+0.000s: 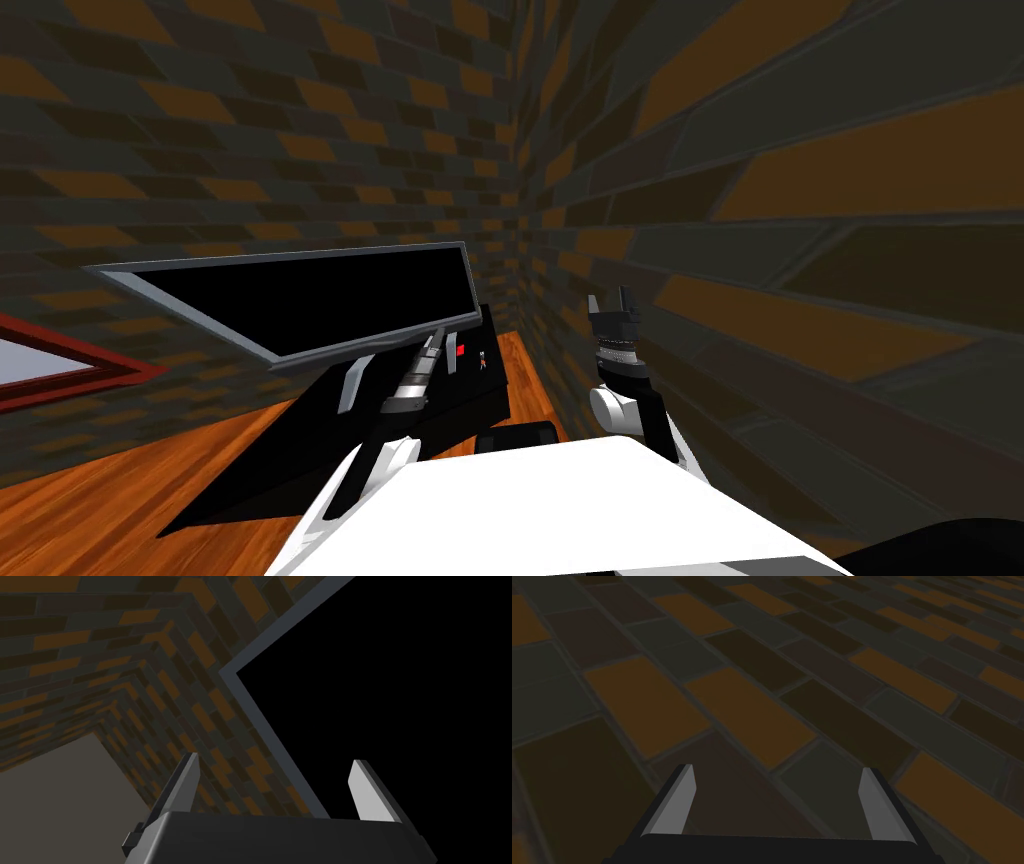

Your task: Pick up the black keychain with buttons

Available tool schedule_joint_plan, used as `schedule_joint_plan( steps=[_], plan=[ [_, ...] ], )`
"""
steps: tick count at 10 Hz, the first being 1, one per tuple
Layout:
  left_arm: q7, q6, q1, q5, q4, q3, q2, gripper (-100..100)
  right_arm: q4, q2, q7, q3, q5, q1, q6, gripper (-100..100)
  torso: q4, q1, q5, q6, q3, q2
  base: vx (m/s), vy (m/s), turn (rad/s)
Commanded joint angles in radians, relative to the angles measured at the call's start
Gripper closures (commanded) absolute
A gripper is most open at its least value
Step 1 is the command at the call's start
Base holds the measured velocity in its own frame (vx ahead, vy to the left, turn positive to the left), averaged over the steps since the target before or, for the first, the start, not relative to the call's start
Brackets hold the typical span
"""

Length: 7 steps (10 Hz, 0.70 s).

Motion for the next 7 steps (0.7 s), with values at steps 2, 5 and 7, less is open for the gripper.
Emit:
schedule_joint_plan(
  steps=[2,5,7],
  plan=[
    [-0.076,0.022,0.006,-0.003,0.035,-0.01,0.021,-100,0.0,0.0,0.0,0.0,0.0,0.0,0.0,0,0.0,0.0,0.0,0.001,0.0,0.0,-0.012,0.008,-0.259],
    [-0.149,0.047,0.013,-0.005,0.068,-0.019,0.044,-100,0.0,0.0,0.0,0.0,0.0,0.0,0.0,0,0.0,0.0,0.0,0.001,0.0,0.0,-0.011,0.01,-0.152],
    [-0.2,0.074,0.021,-0.008,0.103,-0.029,0.067,-100,0.0,0.0,0.0,0.0,0.0,0.0,0.0,0,0.0,0.0,0.0,0.0,0.0,0.0,-0.018,0.008,-0.183]
  ],
)
